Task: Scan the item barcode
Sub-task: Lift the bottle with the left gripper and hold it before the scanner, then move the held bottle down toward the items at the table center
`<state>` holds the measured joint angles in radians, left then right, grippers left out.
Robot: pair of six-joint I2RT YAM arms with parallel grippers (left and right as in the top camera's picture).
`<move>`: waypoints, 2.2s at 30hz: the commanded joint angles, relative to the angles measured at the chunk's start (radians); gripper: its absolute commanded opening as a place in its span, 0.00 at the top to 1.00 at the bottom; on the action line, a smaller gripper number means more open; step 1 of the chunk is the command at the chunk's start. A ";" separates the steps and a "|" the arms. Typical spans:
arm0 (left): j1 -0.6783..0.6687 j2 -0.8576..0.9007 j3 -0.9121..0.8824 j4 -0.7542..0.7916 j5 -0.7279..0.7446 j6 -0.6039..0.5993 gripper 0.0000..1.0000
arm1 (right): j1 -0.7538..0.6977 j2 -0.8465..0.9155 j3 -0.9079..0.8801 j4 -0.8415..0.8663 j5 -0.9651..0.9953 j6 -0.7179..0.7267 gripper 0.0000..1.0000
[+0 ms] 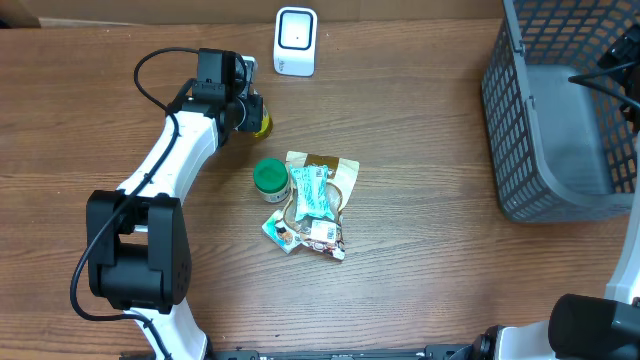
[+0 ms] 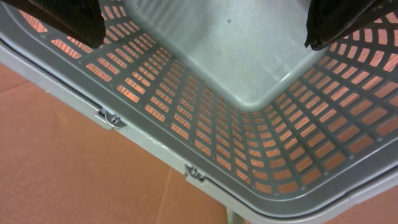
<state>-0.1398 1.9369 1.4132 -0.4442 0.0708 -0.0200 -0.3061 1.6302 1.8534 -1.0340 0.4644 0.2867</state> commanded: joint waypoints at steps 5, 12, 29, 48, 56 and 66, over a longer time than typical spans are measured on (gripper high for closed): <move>-0.003 0.014 -0.002 0.005 0.008 -0.014 0.61 | 0.000 -0.001 0.005 0.003 0.014 -0.004 0.00; -0.001 0.011 -0.002 -0.011 0.009 -0.014 0.72 | 0.000 -0.001 0.005 0.003 0.014 -0.004 0.00; 0.142 -0.068 0.148 -0.079 0.524 -0.103 0.88 | 0.000 -0.001 0.005 0.003 0.014 -0.003 0.00; 0.322 -0.069 0.192 -0.121 1.512 -0.212 0.82 | 0.000 -0.001 0.005 0.003 0.014 -0.004 0.00; 0.267 -0.069 0.192 -0.309 1.512 -0.113 0.85 | 0.000 -0.001 0.005 0.003 0.014 -0.003 0.00; 0.219 -0.069 0.192 -0.601 1.512 0.111 0.95 | 0.000 -0.001 0.005 0.003 0.014 -0.004 0.00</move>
<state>0.0853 1.9095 1.5852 -0.9909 1.5280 -0.0460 -0.3061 1.6302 1.8534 -1.0344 0.4644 0.2871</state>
